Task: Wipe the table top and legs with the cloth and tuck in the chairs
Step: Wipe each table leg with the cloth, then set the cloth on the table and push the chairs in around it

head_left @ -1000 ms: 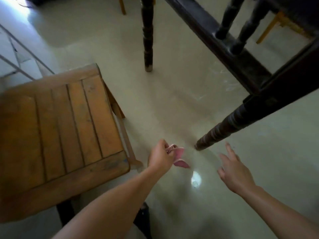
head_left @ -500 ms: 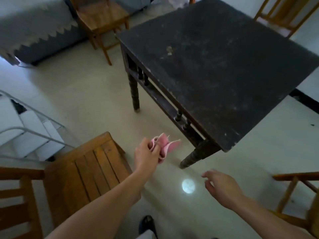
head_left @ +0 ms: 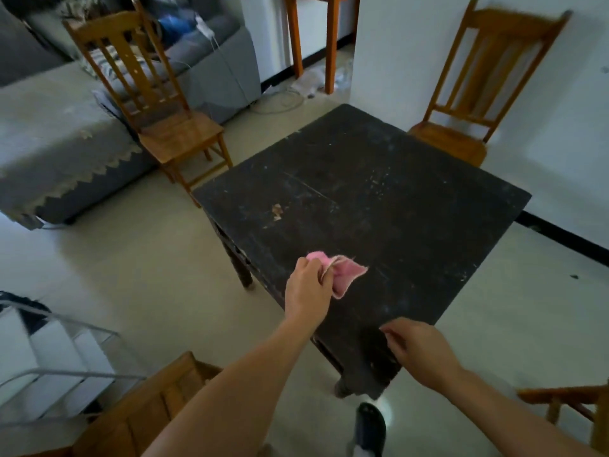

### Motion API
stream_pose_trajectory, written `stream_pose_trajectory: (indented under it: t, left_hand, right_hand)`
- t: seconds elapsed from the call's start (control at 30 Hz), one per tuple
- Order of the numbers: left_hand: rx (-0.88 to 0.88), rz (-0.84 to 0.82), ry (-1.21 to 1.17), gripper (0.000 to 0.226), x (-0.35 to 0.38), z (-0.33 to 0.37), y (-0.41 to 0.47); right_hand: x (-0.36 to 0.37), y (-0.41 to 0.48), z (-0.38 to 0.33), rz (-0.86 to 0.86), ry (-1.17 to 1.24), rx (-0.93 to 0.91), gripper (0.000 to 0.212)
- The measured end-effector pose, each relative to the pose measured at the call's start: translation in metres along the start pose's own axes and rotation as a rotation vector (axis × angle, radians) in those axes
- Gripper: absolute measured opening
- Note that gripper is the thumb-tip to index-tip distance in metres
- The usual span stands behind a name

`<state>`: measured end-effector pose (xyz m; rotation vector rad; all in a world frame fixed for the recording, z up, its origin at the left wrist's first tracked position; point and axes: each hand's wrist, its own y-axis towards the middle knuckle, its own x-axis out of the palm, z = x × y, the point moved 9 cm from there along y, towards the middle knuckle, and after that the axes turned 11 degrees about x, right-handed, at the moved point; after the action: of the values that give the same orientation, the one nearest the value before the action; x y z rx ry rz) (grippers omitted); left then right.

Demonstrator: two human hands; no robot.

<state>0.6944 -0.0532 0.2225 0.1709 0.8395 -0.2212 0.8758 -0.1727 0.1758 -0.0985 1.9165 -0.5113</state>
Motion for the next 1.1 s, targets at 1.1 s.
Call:
stream_pose_trajectory:
  t: [1.1]
  left_hand:
    - [-0.653, 0.533, 0.73, 0.015, -0.332, -0.092, -0.515]
  right_hand:
    - [0.099, -0.242, -0.454, -0.227, -0.221, -1.247, 0.033]
